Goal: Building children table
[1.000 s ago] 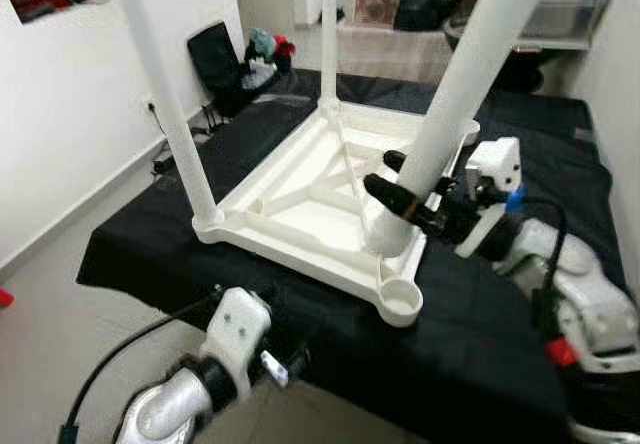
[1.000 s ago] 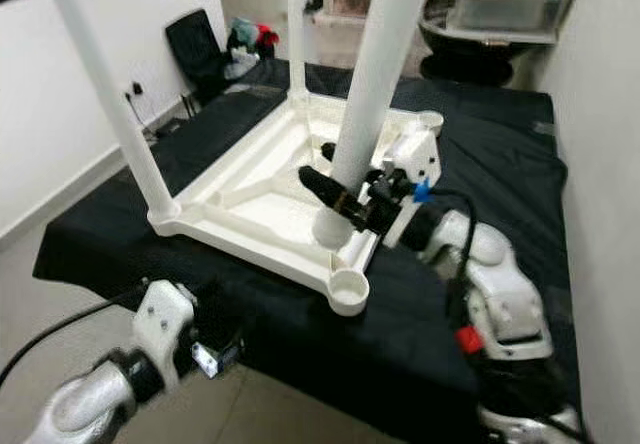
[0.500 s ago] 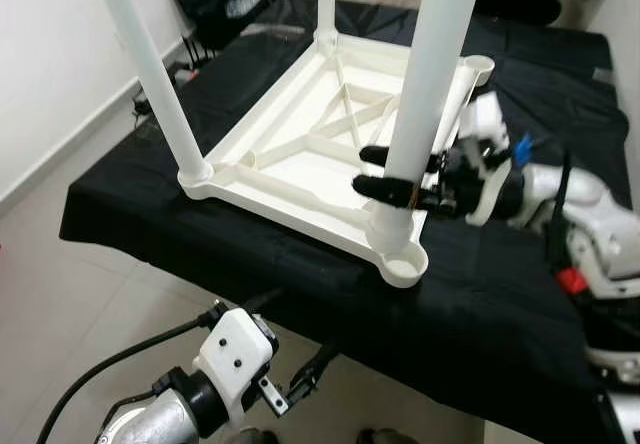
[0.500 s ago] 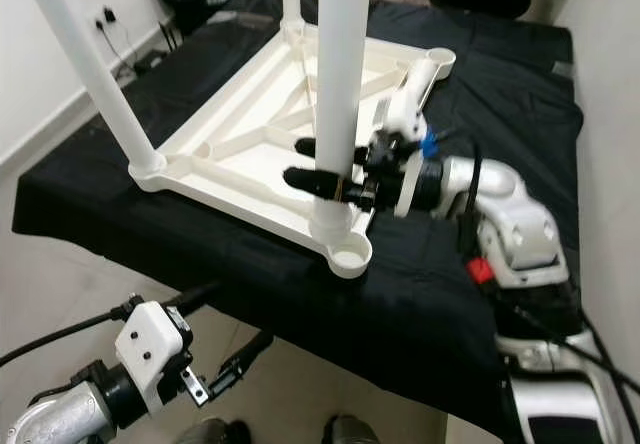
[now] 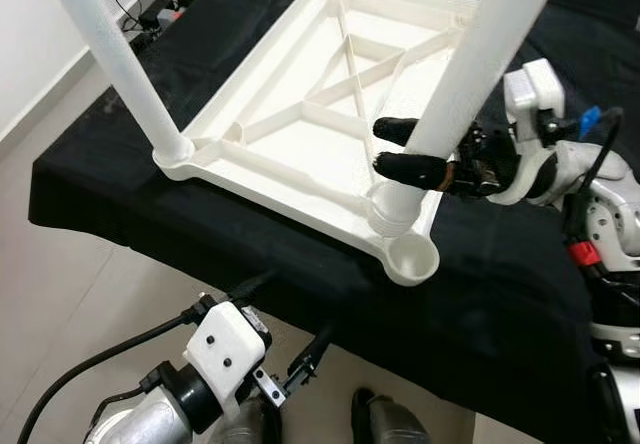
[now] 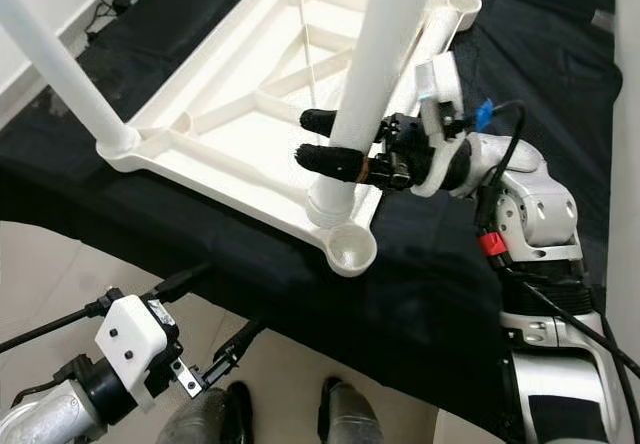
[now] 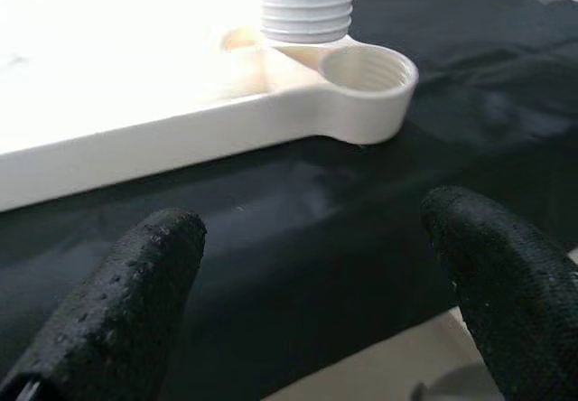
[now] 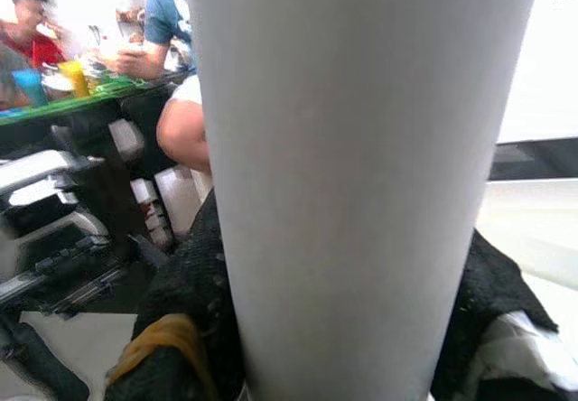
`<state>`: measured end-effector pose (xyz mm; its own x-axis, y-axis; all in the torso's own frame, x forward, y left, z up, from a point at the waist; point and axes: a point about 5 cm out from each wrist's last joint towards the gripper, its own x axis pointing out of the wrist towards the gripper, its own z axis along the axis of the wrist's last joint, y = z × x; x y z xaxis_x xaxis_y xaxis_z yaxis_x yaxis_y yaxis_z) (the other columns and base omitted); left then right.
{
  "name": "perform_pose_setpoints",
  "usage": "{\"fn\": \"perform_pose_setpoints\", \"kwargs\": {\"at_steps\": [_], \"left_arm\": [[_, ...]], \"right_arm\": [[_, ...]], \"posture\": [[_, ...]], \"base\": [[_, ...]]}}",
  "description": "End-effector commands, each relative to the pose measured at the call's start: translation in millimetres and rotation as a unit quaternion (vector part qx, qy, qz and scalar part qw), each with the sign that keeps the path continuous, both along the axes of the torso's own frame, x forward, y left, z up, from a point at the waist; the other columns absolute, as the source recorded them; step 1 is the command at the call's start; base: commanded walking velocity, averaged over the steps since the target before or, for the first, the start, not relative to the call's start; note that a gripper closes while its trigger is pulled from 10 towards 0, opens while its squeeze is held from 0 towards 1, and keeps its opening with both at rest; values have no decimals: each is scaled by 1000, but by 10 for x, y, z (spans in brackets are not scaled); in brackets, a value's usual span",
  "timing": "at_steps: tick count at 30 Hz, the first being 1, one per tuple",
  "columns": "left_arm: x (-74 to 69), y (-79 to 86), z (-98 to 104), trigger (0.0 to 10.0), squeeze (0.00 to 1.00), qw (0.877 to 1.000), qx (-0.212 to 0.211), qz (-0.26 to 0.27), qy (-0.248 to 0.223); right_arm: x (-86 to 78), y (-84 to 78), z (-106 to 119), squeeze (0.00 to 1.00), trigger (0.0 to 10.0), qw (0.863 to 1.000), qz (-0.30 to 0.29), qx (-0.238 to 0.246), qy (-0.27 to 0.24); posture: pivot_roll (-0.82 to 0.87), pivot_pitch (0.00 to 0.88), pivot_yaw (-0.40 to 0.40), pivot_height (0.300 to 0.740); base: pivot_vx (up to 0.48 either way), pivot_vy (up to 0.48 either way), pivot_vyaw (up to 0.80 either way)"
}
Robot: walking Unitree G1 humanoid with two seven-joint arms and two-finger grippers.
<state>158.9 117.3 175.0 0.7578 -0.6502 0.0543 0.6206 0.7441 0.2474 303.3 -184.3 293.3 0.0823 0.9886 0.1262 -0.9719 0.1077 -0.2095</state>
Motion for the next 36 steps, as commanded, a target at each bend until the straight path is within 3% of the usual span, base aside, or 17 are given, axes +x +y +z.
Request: {"fn": "perform_pose_setpoints", "kwargs": {"at_steps": [1, 3, 6, 7, 13, 14, 18, 26, 33, 36], "left_arm": [[-39, 19, 6, 10000, 0, 1000, 5, -1, 3], [-76, 71, -2, 10000, 0, 1000, 13, -5, 10], [-87, 82, -2, 10000, 0, 1000, 16, -6, 12], [-106, 104, -1, 10000, 0, 1000, 19, -6, 15], [-130, 128, 4, 10000, 0, 1000, 23, -6, 19], [-156, 148, 11, 10000, 0, 999, 26, -7, 23], [-171, 161, 14, 10000, 0, 999, 28, -8, 25], [-181, 176, 18, 10000, 0, 999, 30, -9, 27], [-188, 188, 28, 10000, 0, 999, 30, -12, 28], [-187, 188, 30, 10000, 0, 999, 30, -12, 28]], "right_arm": [[-52, -49, 18, 0, 10000, 1000, 21, 10, -6], [-177, -139, 126, 0, 10000, 993, 117, -8, 8], [-208, -113, 164, 0, 10000, 990, 138, -18, 6], [-232, -28, 203, 0, 10000, 987, 154, -46, -13], [-217, 106, 205, 0, 10000, 983, 155, -79, -57], [-224, 237, 157, 0, 10000, 976, 156, -116, -100], [-208, 282, 102, 0, 10000, 971, 143, -143, -128], [-197, 265, 90, 0, 10000, 971, 126, -153, -137], [-186, 100, 127, 0, 10000, 964, 106, -211, -126], [-188, 79, 144, 0, 10000, 964, 107, -213, -121]], "posture": [[15, 371, 26, 740], [43, 373, 53, 740], [51, 374, 59, 740], [57, 379, 67, 740], [73, 381, 76, 740], [83, 383, 88, 740], [90, 383, 98, 740], [91, 387, 109, 740], [74, 387, 106, 740], [74, 387, 106, 740]], "base": [[0, 0, 0], [0, 0, 0], [0, 0, 0], [0, 0, 0], [0, 0, 0], [0, 0, 0], [0, 0, 0], [0, 0, 0], [0, 0, 0], [0, 0, 0]]}}
